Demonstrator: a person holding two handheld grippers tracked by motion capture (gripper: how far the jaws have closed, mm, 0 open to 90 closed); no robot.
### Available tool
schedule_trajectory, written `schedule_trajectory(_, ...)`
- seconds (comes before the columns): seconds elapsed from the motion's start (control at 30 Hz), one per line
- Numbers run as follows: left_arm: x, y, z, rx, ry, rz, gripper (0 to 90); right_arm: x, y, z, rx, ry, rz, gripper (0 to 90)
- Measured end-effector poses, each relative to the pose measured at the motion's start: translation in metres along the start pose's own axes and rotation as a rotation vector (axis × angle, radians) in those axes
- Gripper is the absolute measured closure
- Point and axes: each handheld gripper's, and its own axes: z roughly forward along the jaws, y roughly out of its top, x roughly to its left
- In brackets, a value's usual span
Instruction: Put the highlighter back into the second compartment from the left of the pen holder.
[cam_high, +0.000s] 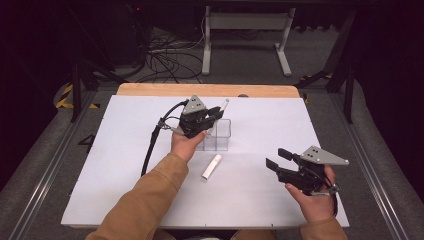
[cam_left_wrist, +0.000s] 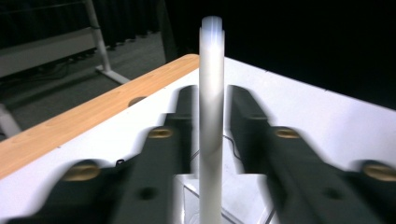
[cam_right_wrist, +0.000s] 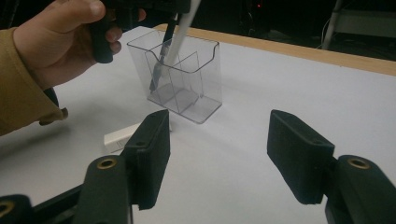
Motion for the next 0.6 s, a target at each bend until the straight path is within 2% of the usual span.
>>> schedule_trajectory(0.07,-0.004,0.002,-0.004,0.037,0.038,0.016,48.1,0.0,0.0,-0.001,-0.002,0.002,0.002,40.3)
schedule_trajectory(0.17,-0.005,0.002,-0.014,0.031,0.06,0.023,38.0,-0.001,0.0,-0.001,-0.006,-0.001,0.003,40.4)
schedule_trajectory(0.33,-0.007,0.005,-0.034,0.025,0.054,0.01,31.3,0.001,0.0,0.0,-0.001,-0.001,0.0,40.3)
schedule_trajectory(0.43,-0.01,0.008,-0.044,0.035,0.031,-0.01,27.9,0.001,0.001,0.0,-0.002,-0.001,0.002,40.3)
schedule_trajectory(0.6,-0.018,0.01,-0.056,0.091,0.004,-0.03,25.7,0.001,0.0,0.001,0.003,0.0,0.002,40.3)
